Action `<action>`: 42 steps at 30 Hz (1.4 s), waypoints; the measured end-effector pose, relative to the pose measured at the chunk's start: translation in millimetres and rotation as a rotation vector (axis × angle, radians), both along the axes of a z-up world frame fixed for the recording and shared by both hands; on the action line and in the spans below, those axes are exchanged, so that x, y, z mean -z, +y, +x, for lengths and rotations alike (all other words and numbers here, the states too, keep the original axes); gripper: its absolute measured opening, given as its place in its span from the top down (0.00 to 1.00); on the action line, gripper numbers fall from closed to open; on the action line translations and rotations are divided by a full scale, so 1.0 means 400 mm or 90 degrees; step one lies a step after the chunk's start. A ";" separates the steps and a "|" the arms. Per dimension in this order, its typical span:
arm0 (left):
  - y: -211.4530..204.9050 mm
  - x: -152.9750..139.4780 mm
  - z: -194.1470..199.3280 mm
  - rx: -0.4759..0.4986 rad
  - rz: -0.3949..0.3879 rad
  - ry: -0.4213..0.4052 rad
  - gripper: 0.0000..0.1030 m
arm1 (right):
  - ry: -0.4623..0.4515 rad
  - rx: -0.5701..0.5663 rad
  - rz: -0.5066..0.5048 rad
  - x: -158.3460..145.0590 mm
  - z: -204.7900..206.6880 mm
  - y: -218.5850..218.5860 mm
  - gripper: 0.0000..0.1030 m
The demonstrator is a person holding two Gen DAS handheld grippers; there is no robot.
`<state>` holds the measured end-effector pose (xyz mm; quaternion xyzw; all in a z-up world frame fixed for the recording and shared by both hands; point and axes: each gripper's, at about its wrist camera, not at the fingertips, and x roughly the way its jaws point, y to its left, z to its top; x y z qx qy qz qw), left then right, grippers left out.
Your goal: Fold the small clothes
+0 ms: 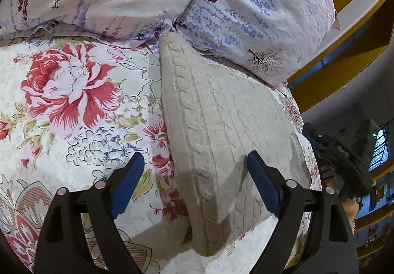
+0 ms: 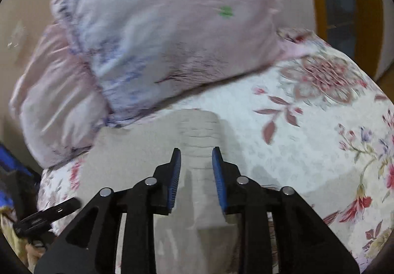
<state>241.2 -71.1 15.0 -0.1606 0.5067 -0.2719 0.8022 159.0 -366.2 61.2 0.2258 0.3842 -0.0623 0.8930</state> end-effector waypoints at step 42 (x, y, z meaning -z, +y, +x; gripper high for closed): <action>-0.085 0.037 0.076 0.047 -0.045 0.042 0.14 | 0.098 -0.052 0.312 0.171 0.056 -0.094 0.44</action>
